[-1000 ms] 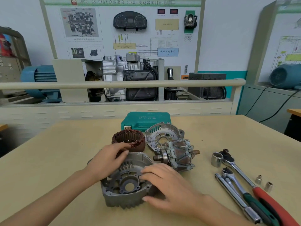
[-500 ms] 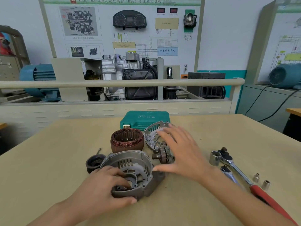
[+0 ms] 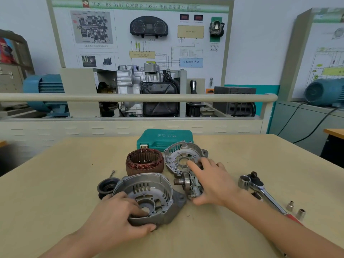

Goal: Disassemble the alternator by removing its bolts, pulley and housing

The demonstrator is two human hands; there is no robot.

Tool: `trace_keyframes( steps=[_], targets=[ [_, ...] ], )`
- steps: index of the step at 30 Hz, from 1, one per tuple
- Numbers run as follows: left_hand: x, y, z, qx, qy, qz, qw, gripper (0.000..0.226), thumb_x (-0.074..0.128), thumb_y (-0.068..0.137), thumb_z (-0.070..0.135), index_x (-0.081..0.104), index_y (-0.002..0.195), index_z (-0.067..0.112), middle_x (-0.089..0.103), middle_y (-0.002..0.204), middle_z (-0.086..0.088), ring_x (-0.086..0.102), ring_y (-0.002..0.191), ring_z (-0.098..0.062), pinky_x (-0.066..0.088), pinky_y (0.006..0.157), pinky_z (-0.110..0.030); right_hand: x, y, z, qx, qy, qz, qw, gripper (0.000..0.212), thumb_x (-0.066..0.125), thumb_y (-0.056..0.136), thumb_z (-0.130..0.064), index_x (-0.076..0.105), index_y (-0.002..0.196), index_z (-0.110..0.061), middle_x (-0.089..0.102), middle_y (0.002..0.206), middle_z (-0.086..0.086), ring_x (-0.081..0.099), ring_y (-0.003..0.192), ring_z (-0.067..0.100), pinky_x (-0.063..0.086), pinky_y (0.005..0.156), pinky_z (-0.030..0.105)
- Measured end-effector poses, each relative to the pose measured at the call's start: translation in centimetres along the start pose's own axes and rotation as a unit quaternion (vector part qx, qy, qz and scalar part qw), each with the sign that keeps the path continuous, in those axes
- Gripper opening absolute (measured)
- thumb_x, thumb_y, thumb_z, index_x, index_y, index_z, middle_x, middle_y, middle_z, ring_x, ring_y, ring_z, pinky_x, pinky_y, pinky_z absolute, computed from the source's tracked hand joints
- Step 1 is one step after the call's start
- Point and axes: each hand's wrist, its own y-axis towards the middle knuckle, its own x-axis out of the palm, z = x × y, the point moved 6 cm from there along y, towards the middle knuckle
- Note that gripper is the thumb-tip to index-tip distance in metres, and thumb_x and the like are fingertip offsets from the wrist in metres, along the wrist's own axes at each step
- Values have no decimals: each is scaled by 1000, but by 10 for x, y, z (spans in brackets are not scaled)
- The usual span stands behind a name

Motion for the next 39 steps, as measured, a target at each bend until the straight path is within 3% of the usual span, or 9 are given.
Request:
trace_keyframes(
  steps=[4, 8, 16, 23, 28, 30, 31, 33, 39],
  targets=[
    [0, 1, -1, 1, -3, -7, 1000, 53, 21, 57, 89, 35, 106, 77, 61, 98, 39, 37, 85, 12, 33, 78, -11, -2, -8, -4, 26, -8, 6, 1000, 99, 66, 66, -58, 13, 143, -25, 35, 133, 11, 38, 121, 29, 35, 97, 41],
    [0, 1, -2, 2, 10, -13, 1000, 58, 20, 53, 90, 46, 103, 74, 54, 80, 44, 34, 85, 17, 27, 76, -7, -3, -17, -9, 55, -18, 1, 998, 101, 66, 69, -58, 8, 145, -23, 32, 136, 13, 37, 122, 32, 35, 97, 43],
    [3, 10, -4, -1, -1, -46, 999, 58, 21, 57, 93, 53, 100, 71, 58, 104, 39, 38, 97, 14, 21, 83, -8, -5, -16, -15, 111, -10, -28, 993, 101, 65, 76, -55, 5, 148, -17, 33, 135, 16, 35, 123, 34, 31, 98, 48],
    [-1, 2, -2, -4, 45, -54, 998, 91, 11, 50, 96, 46, 126, 60, 46, 123, 41, 27, 122, 15, 5, 117, -33, -7, -18, -10, 76, 7, -33, 997, 120, 59, 69, -73, -11, 150, -20, 27, 148, 14, 22, 139, 30, 1, 111, 61],
    [-5, -2, 9, 5, 29, -6, 1000, 83, 9, 57, 93, 51, 120, 61, 47, 118, 42, 26, 115, 18, 6, 116, -23, -6, -27, -9, 46, 50, 40, 997, 111, 37, 67, -86, 6, 151, -22, 26, 151, 7, 17, 142, 20, -1, 116, 50],
    [-10, -1, 18, 12, 27, 53, 998, 66, 20, 65, 87, 63, 104, 57, 56, 103, 40, 44, 106, 16, 28, 113, -30, -5, -29, -11, 46, 45, 76, 995, 99, 26, 73, -84, 15, 149, -22, 29, 150, 6, 20, 141, 19, 2, 117, 45],
    [-13, -1, 21, 20, 20, 87, 996, 55, 29, 69, 82, 70, 90, 52, 62, 89, 38, 56, 93, 12, 45, 100, -31, -5, -29, -10, 46, 39, 93, 994, 92, 23, 77, -81, 20, 148, -21, 33, 147, 6, 26, 138, 20, 8, 116, 43],
    [-17, -5, 25, 40, 15, 145, 989, 47, 38, 72, 75, 74, 74, 45, 64, 72, 33, 63, 71, 6, 53, 73, -23, -6, -27, -9, 50, 32, 110, 992, 81, 22, 84, -75, 27, 144, -21, 40, 141, 5, 34, 131, 22, 21, 112, 38],
    [-28, -4, 24, 26, -67, 100, 992, 72, 15, 72, 85, 61, 115, 49, 60, 110, 33, 46, 100, 19, 31, 91, -8, -25, -24, -6, 59, 92, 127, 986, 69, 25, 90, -67, 24, 147, -27, 33, 150, 0, 22, 141, 16, 5, 117, 45]
  ],
)
